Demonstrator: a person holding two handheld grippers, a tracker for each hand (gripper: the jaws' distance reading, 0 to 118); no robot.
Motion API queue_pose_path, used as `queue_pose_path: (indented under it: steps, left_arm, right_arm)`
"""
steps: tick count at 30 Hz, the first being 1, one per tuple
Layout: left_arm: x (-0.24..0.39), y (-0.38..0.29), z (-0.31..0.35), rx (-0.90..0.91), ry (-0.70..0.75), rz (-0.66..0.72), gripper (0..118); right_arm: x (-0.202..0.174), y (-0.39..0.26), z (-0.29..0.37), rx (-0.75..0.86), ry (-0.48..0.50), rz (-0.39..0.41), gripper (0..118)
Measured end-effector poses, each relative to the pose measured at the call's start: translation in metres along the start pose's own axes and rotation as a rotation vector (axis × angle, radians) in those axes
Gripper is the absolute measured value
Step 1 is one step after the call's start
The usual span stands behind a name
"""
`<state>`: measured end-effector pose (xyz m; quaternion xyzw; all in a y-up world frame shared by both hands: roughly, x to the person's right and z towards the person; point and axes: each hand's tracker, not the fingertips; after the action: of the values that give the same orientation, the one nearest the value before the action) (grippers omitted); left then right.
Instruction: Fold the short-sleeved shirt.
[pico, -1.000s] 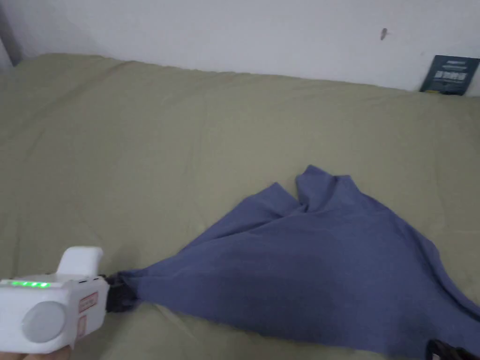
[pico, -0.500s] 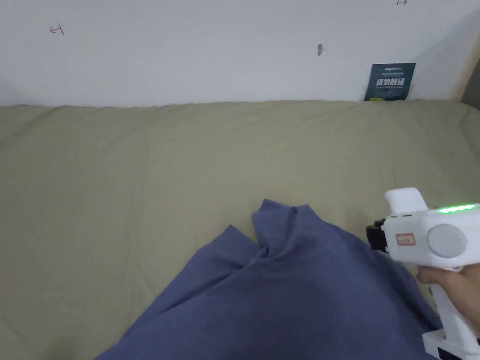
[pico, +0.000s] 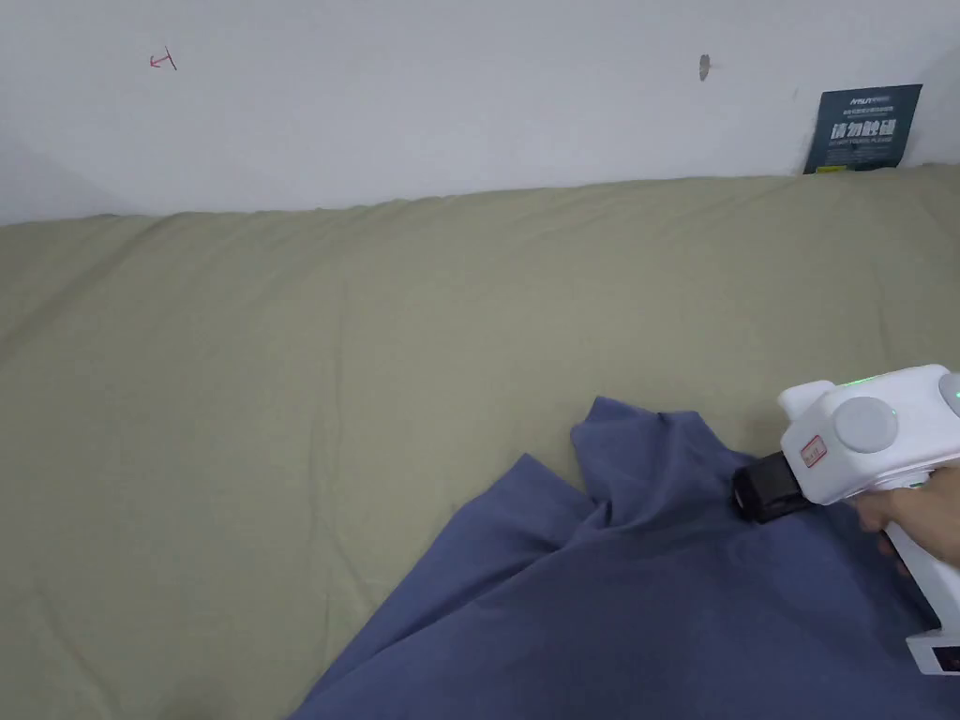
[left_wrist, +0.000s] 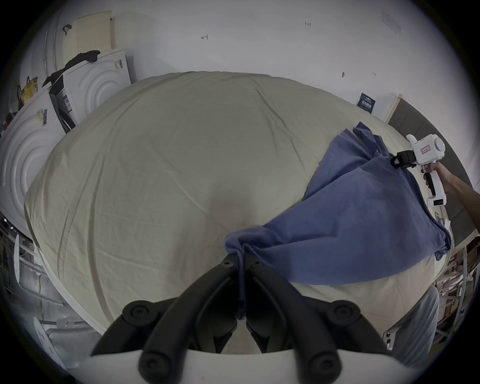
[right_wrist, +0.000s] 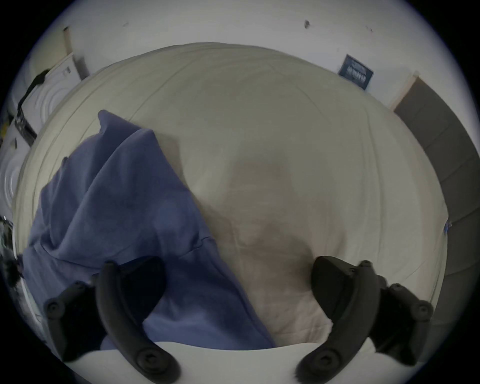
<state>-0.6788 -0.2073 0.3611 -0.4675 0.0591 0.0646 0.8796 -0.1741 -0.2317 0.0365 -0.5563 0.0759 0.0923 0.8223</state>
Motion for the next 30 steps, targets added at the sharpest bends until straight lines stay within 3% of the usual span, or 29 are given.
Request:
queue_pose_path:
  steps: [1, 2, 4, 10, 16, 22, 24, 30]
  left_arm:
    - [0.0, -0.001, 0.001, -0.001, -0.002, 0.004, 0]
    - [-0.001, -0.001, 0.001, -0.005, -0.005, 0.012, 0]
    - [0.0, 0.002, 0.002, -0.004, 0.0, 0.019, 0]
    - [0.001, 0.014, 0.023, 0.027, 0.014, 0.005, 0]
    - [0.006, 0.067, 0.08, 0.175, 0.001, -0.018, 0]
    - [0.039, 0.152, 0.147, 0.307, 0.029, -0.089, 0]
    - [0.049, 0.182, 0.175, 0.363, 0.048, -0.081, 0]
    - [0.076, 0.246, 0.256, 0.494, 0.046, -0.079, 0]
  right_arm:
    - [-0.002, 0.0, 0.009, 0.015, 0.015, 0.027, 105]
    - [-0.006, -0.001, 0.021, 0.027, 0.023, 0.065, 80]
    - [-0.006, -0.002, 0.04, 0.056, 0.067, 0.128, 2]
    - [0.006, -0.018, 0.133, 0.216, 0.062, 0.155, 2]
    - [0.02, -0.043, 0.273, 0.456, 0.022, 0.15, 2]
    - [0.056, -0.066, 0.406, 0.659, 0.008, 0.048, 2]
    - [0.072, -0.073, 0.44, 0.714, -0.049, 0.029, 2]
    - [0.099, -0.086, 0.5, 0.842, -0.052, -0.061, 2]
